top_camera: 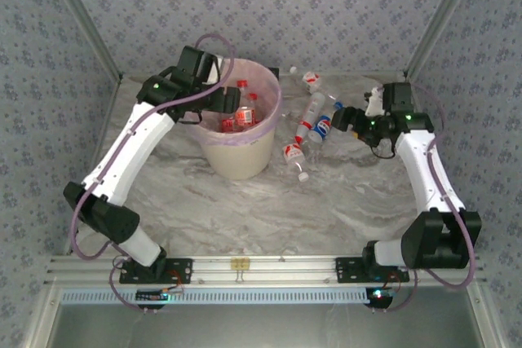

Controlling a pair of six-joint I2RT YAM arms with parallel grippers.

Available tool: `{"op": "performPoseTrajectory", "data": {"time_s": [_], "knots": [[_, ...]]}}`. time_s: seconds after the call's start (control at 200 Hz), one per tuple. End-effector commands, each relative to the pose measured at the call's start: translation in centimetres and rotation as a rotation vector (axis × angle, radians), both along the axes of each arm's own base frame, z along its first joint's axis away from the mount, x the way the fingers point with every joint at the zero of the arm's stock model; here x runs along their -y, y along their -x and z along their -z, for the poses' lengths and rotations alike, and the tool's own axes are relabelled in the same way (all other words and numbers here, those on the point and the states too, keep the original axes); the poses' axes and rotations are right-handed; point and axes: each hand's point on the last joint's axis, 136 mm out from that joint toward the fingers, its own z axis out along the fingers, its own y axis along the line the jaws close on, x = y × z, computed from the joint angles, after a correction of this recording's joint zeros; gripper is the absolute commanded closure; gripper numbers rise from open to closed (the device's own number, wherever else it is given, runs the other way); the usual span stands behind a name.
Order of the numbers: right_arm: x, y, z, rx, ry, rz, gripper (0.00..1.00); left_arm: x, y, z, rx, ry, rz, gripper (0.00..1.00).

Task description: Put the plastic bottles in the bin

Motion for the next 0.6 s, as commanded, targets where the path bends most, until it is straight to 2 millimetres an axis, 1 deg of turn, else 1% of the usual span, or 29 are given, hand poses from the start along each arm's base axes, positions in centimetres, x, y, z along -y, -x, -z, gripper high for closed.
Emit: {"op": "performPoseTrajectory", "data": {"time_s": [0.0,0.09,0.205,0.29,0.37,0.465,0.55,0.58,0.585,0.595], "knots": [[0.3,0.5,2.8,-0.074,0.024,0.076,0.12,1.7,1.8,-3.1,0.056,0.110,0.114,0.09],[-0.4,0.6,4.1,-0.081,0.025,0.083,0.12,2.5,2.7,-4.2,0.062,0.176,0.157,0.08],[-0.4,-0.3,5.8,-0.099,0.025,0.106,0.12,2.7,3.6,-5.2,0.078,0.218,0.173,0.08],[0.0,-2.2,6.5,-0.077,-0.026,0.145,0.14,3.2,4.6,-5.7,0.090,0.264,0.195,0.09],[0.6,-4.2,7.2,-0.057,-0.045,0.189,0.20,4.0,5.6,-5.9,0.092,0.323,0.226,0.09],[1.0,-6.5,8.6,-0.066,-0.039,0.202,0.25,4.8,6.5,-5.2,0.065,0.363,0.255,0.09],[1.4,-8.5,9.8,-0.088,-0.050,0.206,0.29,4.7,6.9,-4.5,0.051,0.364,0.248,0.09],[1.6,-9.0,10.6,-0.098,-0.058,0.211,0.30,4.8,7.1,-4.3,0.047,0.366,0.250,0.09],[1.6,-9.4,10.1,-0.085,-0.062,0.211,0.31,4.8,7.1,-4.3,0.046,0.366,0.251,0.09],[1.7,-9.9,9.8,-0.074,-0.066,0.213,0.31,4.8,7.1,-4.3,0.047,0.366,0.252,0.09]]}}
